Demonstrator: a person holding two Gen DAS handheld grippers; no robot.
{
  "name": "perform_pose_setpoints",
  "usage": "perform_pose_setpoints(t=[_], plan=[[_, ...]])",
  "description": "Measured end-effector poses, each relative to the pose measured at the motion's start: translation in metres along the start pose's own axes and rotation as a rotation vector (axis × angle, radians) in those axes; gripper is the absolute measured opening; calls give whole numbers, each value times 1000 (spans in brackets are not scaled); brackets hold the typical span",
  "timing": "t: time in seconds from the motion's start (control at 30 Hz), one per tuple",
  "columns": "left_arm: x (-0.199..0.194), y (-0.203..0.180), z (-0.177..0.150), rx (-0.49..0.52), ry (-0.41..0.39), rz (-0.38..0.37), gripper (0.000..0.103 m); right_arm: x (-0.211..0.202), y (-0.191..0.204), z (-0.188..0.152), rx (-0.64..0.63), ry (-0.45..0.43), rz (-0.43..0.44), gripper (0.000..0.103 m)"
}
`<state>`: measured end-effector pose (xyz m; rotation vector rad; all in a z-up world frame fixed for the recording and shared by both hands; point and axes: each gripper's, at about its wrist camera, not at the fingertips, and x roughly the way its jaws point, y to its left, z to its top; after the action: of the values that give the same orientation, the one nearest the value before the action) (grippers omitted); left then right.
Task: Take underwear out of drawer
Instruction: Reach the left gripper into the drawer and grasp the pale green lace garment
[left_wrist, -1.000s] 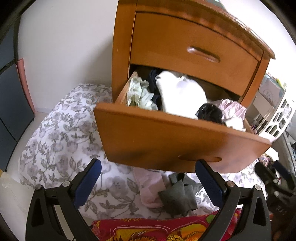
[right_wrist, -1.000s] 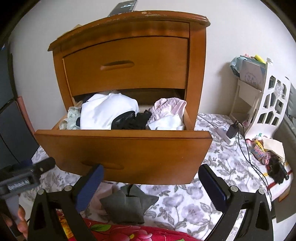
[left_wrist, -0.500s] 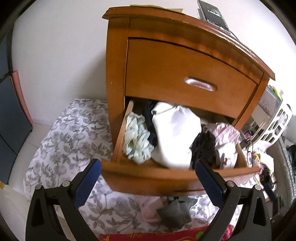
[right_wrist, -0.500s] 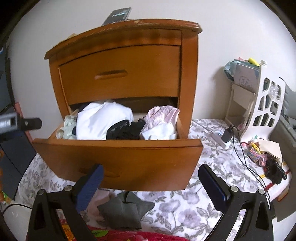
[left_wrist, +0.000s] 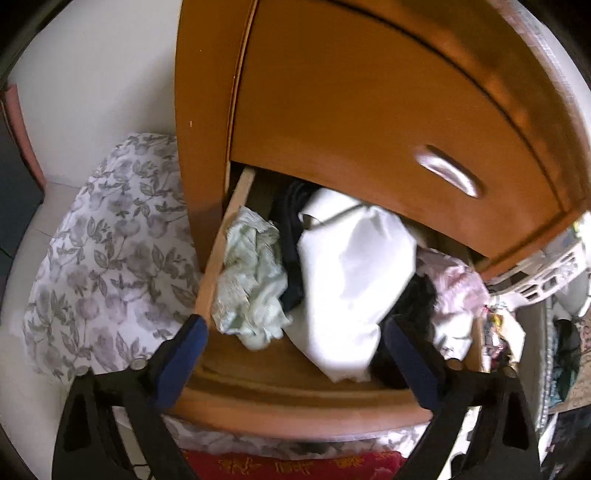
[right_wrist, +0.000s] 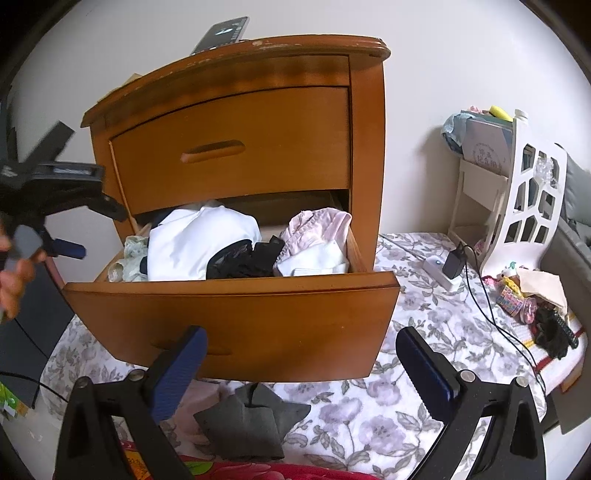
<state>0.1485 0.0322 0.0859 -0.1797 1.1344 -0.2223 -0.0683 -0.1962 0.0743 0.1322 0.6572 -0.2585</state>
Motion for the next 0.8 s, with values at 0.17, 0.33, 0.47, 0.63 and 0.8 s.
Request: perform_pose_setpoints(t=[0.17, 0.33, 0.47, 0.63, 0.8], plan=[[22, -5, 10, 38, 47, 53, 86, 4, -1, -1, 4, 12, 13, 103], [43, -4, 11, 74, 138, 111, 63, 9, -2, -2, 10, 30, 30, 103], [53, -2, 14, 83, 156, 156, 49, 12, -4, -3, 19, 41, 38, 103], [67, 2, 12, 80, 188, 189, 38, 13, -4, -3, 19, 46, 40, 103], [76, 2, 11, 99, 186, 220, 16, 13, -4, -3, 18, 47, 41, 103]])
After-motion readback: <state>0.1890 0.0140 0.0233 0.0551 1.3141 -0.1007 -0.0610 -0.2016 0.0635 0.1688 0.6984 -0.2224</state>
